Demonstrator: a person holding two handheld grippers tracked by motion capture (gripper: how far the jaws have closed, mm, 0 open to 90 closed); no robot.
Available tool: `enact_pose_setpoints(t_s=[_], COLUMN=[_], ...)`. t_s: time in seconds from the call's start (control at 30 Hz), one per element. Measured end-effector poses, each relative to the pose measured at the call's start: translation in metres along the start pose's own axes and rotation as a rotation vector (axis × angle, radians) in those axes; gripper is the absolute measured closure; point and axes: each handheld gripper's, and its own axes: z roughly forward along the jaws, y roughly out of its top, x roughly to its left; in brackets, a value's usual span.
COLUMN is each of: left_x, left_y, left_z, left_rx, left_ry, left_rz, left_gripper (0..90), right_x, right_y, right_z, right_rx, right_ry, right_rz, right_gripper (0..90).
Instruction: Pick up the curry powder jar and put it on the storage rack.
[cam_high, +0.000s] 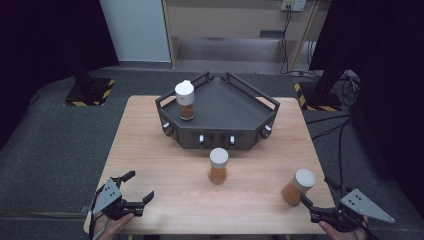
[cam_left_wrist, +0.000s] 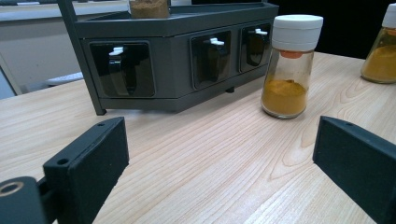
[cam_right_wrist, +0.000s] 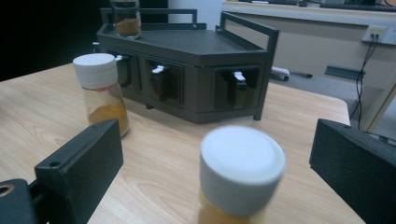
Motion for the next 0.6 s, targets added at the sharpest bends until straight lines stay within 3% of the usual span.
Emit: enact_pose_setpoints(t_s=[0.17,0.6], left_x=[0.001,0.0], left_y=[0.0,0.0], left_z=[-0.001,-0.001], left_rx=[0.005,0.006], left_ry=[0.005,0.011], left_rz=[-0.007,-0.014], left_gripper=[2.5,2.5], right_x=[0.0,0.002], right_y=[0.014,0.042], right_z=[0.016,0.064], right_rx=[0.008,0.019], right_ry=[0.051,0.17], right_rz=[-0.026,-0.041], right_gripper=[2.7,2.6])
